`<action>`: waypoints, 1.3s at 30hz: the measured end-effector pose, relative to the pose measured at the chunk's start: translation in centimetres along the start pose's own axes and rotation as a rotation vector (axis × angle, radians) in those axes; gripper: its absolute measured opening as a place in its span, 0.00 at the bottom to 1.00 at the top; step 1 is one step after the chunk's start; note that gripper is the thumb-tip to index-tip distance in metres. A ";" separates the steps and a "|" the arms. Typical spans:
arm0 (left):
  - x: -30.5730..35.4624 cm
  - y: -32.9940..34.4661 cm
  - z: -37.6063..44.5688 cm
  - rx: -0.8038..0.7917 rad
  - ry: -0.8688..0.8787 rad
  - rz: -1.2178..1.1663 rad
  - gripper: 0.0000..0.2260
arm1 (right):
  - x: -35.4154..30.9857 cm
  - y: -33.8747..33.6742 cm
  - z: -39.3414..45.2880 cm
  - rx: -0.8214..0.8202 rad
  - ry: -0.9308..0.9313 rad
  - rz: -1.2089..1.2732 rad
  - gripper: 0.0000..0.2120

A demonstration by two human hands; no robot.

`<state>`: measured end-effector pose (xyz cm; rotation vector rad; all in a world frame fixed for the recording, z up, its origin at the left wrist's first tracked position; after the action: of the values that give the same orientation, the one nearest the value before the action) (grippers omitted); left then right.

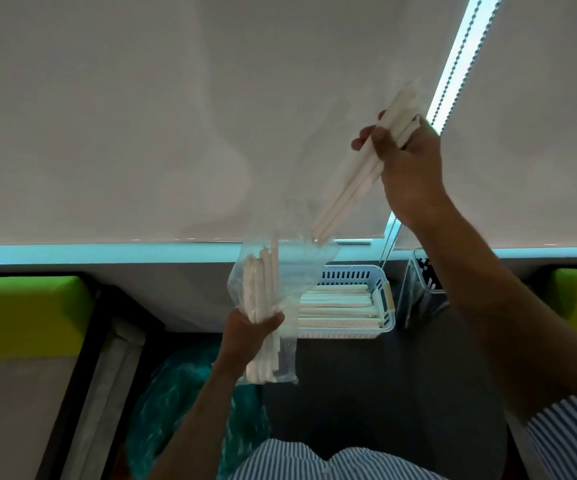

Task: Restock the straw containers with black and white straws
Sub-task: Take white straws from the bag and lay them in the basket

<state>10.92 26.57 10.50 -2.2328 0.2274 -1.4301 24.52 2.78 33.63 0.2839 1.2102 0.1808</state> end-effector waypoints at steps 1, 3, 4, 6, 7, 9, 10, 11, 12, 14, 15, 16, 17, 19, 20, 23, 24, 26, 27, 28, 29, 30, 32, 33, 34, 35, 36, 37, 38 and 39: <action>-0.2 -0.2 0.2 0.017 -0.010 0.000 0.14 | 0.3 -0.2 0.4 0.021 -0.020 0.001 0.04; -0.4 -0.5 0.6 0.041 -0.021 -0.001 0.13 | 0.9 -0.6 0.8 0.063 -0.041 -0.041 0.05; -0.5 -0.6 0.9 0.047 -0.025 -0.005 0.13 | 1.4 -0.8 1.0 0.081 -0.039 -0.072 0.05; -0.6 -1.0 1.2 0.063 -0.026 -0.015 0.12 | 2.6 -1.2 0.9 0.091 -0.012 -0.129 0.06; -0.6 -1.1 1.4 0.065 -0.025 -0.016 0.12 | 3.6 -1.4 0.8 0.083 0.008 -0.164 0.06; -0.7 -1.5 1.9 0.060 -0.028 -0.002 0.12 | 6.0 -1.8 0.4 0.037 0.064 -0.239 0.06; -0.7 -1.6 2.1 0.056 -0.033 0.002 0.12 | 7.3 -2.1 0.1 0.005 0.096 -0.284 0.07; -0.8 -1.9 2.3 0.055 -0.040 0.001 0.12 | 8.7 -2.2 -0.3 -0.024 0.132 -0.330 0.08; -0.8 -2.0 2.5 0.055 -0.044 -0.002 0.12 | 9.9 -2.4 -0.8 -0.053 0.167 -0.382 0.09; -1.1 -2.4 2.9 0.059 -0.049 -0.004 0.11 | 12.5 -2.4 -1.9 -0.128 0.254 -0.452 0.10; -1.2 -2.7 3.1 0.061 -0.049 -0.001 0.10 | 13.7 -2.4 -2.4 -0.177 0.291 -0.485 0.09; -1.4 -2.9 3.2 0.064 -0.049 0.003 0.10 | 14.8 -2.4 -2.9 -0.232 0.319 -0.528 0.08; -1.5 -3.0 3.3 0.071 -0.055 0.004 0.10 | 16.0 -2.5 -3.4 -0.286 0.336 -0.574 0.07; -1.9 -3.4 3.7 0.092 -0.068 0.007 0.10 | 18.4 -2.7 -4.0 -0.381 0.375 -0.651 0.05; -2.1 -3.6 3.9 0.102 -0.074 0.012 0.10 | 19.5 -2.8 -4.3 -0.414 0.396 -0.676 0.05; -2.8 -4.2 4.6 0.110 -0.087 0.052 0.11 | 22.8 -2.9 -5.2 -0.498 0.420 -0.767 0.05; -3.1 -4.4 4.8 0.115 -0.092 0.062 0.12 | 23.9 -2.8 -5.6 -0.545 0.416 -0.805 0.06; -3.7 -4.9 5.3 0.130 -0.106 0.072 0.14 | 26.0 -2.6 -6.5 -0.649 0.434 -0.871 0.09; -3.8 -5.1 5.4 0.134 -0.111 0.075 0.14 | 26.8 -2.6 -7.0 -0.691 0.452 -0.896 0.09; -4.1 -5.3 5.6 0.132 -0.125 0.073 0.15 | 27.6 -2.6 -7.5 -0.733 0.472 -0.921 0.09; -4.4 -5.5 5.7 0.131 -0.137 0.069 0.15 | 28.3 -2.7 -8.0 -0.771 0.482 -0.936 0.09; -4.8 -5.7 5.8 0.131 -0.145 0.067 0.16 | 29.0 -2.6 -8.4 -0.801 0.484 -0.957 0.09; -5.6 -5.9 6.1 0.129 -0.154 0.076 0.18 | 30.3 -2.5 -8.9 -0.824 0.469 -0.983 0.07; -6.0 -5.9 6.2 0.124 -0.157 0.082 0.18 | 30.7 -2.5 -9.0 -0.820 0.454 -0.994 0.07; -6.2 -5.9 6.2 0.119 -0.158 0.080 0.18 | 31.1 -2.5 -9.0 -0.811 0.448 -1.013 0.07; -6.5 -5.8 6.3 0.112 -0.158 0.078 0.17 | 31.6 -2.5 -9.0 -0.798 0.437 -1.035 0.08; -6.6 -5.8 6.4 0.103 -0.157 0.077 0.16 | 32.1 -2.5 -9.0 -0.786 0.430 -1.061 0.09; -6.7 -5.8 6.5 0.092 -0.160 0.082 0.15 | 32.5 -2.5 -9.0 -0.779 0.421 -1.080 0.10; -6.7 -5.7 6.6 0.079 -0.160 0.090 0.15 | 32.9 -2.5 -9.0 -0.776 0.416 -1.100 0.11; -6.8 -5.7 6.7 0.067 -0.159 0.097 0.15 | 33.3 -2.6 -9.1 -0.777 0.414 -1.123 0.13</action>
<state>13.24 36.15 5.41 -2.2355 0.2277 -1.1860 27.43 10.92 0.15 -1.1513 1.4399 -0.2921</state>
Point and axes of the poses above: each hand's wrist, its own z-axis towards the middle knuckle, its own y-axis out of the palm, x = y × z, the point moved 2 cm from there along z, towards the middle knuckle, and after that the axes turned 13 degrees about z, right-handed, at the moved point
